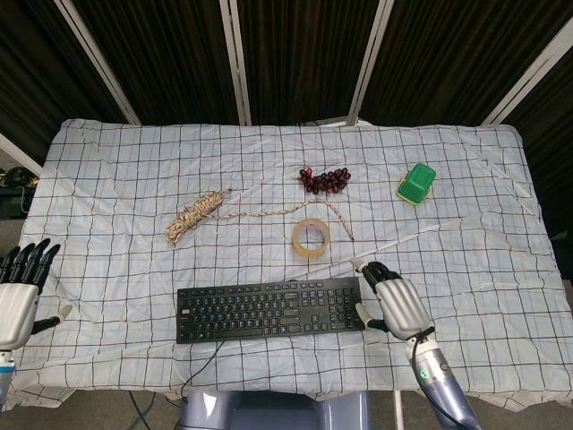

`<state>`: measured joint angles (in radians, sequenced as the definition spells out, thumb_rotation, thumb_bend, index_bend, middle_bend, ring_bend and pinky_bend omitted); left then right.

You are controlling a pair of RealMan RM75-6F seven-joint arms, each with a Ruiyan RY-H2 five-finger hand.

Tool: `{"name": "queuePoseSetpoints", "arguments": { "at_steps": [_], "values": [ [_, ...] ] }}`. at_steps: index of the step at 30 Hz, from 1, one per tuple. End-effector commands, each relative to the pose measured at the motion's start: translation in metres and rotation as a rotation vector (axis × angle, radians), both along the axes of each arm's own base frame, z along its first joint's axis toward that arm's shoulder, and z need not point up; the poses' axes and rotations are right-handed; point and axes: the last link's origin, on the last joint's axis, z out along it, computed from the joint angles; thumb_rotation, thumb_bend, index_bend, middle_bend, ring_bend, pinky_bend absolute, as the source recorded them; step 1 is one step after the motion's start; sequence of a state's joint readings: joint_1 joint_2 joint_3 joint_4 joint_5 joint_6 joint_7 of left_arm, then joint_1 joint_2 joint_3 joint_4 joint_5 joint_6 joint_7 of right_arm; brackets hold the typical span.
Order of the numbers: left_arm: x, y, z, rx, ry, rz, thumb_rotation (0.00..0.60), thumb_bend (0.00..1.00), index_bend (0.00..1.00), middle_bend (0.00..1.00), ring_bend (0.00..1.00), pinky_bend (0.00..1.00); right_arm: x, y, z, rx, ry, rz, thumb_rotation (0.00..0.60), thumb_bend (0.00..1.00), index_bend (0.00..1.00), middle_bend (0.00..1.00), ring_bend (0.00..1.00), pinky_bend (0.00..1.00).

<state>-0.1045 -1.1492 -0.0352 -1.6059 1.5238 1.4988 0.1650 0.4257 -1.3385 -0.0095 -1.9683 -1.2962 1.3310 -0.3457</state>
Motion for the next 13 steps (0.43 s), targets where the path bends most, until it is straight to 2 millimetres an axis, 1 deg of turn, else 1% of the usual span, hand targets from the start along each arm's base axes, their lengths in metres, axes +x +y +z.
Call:
{"name": "queuePoseSetpoints", "arguments": {
  "at_steps": [1, 3, 8, 10, 13],
  "values": [
    [0.001, 0.000, 0.000, 0.000, 0.001, -0.004, 0.600, 0.11, 0.00, 0.00, 0.00, 0.00, -0.026, 0.016, 0.022, -0.023, 0.072, 0.012, 0.600, 0.29, 0.06, 0.03, 0.00, 0.15],
    [0.001, -0.001, 0.000, -0.001, 0.004, -0.007, 0.600, 0.11, 0.00, 0.00, 0.00, 0.00, -0.041, 0.024, 0.035, -0.043, 0.121, 0.004, 0.600, 0.26, 0.04, 0.00, 0.00, 0.11],
    [0.000, -0.001, 0.000, 0.001, 0.013, -0.007, 0.600, 0.11, 0.00, 0.00, 0.00, 0.00, -0.071, 0.041, 0.062, -0.103, 0.190, -0.046, 0.600, 0.19, 0.00, 0.00, 0.00, 0.03],
    [0.000, -0.001, 0.000, 0.003, 0.017, -0.007, 0.600, 0.11, 0.00, 0.00, 0.00, 0.00, -0.083, 0.046, 0.071, -0.138, 0.230, -0.053, 0.600, 0.18, 0.00, 0.00, 0.00, 0.01],
    [0.000, -0.001, 0.000, 0.003, 0.016, -0.004, 0.600, 0.11, 0.00, 0.00, 0.00, 0.00, -0.099, 0.051, 0.077, -0.172, 0.269, -0.071, 0.600, 0.17, 0.00, 0.00, 0.00, 0.00]
  ]
}}
